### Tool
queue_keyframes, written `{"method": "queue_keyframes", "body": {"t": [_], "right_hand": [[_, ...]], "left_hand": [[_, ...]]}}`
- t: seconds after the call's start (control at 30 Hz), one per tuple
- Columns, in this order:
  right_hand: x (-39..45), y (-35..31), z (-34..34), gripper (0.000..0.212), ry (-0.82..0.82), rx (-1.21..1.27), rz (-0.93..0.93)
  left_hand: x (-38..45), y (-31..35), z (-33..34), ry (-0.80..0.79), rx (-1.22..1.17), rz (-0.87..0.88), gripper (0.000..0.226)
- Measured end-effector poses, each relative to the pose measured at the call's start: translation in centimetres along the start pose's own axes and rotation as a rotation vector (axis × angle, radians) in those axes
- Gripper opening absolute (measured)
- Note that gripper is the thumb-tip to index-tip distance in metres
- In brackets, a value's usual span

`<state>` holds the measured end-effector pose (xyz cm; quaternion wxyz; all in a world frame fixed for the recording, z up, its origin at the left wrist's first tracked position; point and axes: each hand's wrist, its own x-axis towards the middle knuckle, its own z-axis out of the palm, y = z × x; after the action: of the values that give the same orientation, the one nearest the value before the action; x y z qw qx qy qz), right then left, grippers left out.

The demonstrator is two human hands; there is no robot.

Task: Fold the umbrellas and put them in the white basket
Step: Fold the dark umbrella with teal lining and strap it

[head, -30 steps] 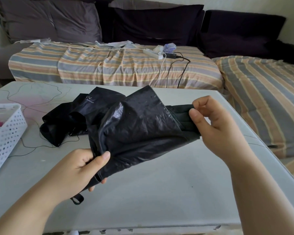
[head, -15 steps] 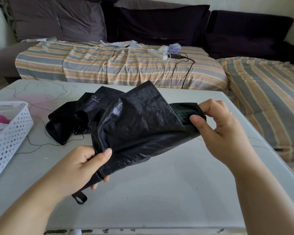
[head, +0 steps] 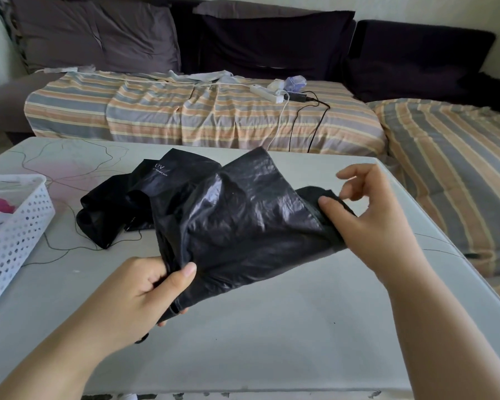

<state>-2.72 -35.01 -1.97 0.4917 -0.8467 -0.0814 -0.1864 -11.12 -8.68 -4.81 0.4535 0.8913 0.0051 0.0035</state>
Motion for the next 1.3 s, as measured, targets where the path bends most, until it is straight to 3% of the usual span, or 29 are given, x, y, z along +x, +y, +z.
{"method": "queue_keyframes", "body": {"t": [0.07, 0.17, 0.27, 0.43, 0.53, 0.73, 0.83, 1.03, 1.3], "right_hand": [[0.3, 0.3, -0.4, 0.012, -0.124, 0.176, 0.193], [0.5, 0.4, -0.7, 0.007, -0.257, 0.182, 0.336], [0.5, 0.5, -0.8, 0.018, -0.26, 0.22, 0.366], [0.5, 0.5, -1.3, 0.016, -0.312, 0.291, 0.361], [0.5, 0.6, -1.5, 0.018, -0.34, 0.28, 0.345], [0.6, 0.9, -1.4, 0.013, -0.378, 0.199, 0.38], [0.6, 1.1, -1.2, 0.021, -0.388, 0.137, 0.422], [0.7, 1.0, -1.4, 0.008, -0.265, 0.215, 0.323], [0.6, 1.4, -1.4, 0.016, -0.361, 0.142, 0.374]], "left_hand": [[0.0, -0.4, 0.0, -0.016, 0.013, -0.003, 0.073], [0.2, -1.0, 0.0, 0.002, 0.058, 0.017, 0.093], [0.3, -1.6, 0.0, 0.018, 0.083, 0.019, 0.114], [0.2, -1.2, 0.1, 0.022, 0.116, 0.03, 0.116], [0.1, -1.2, 0.3, 0.036, 0.135, 0.058, 0.105], [-0.1, -0.5, 0.8, 0.058, 0.245, 0.198, 0.052], [0.0, -1.0, 0.8, 0.053, 0.322, 0.253, 0.048], [0.1, -1.2, 0.8, 0.065, 0.291, 0.24, 0.051], [0.1, -1.4, 0.6, 0.058, 0.305, 0.25, 0.05]]}}
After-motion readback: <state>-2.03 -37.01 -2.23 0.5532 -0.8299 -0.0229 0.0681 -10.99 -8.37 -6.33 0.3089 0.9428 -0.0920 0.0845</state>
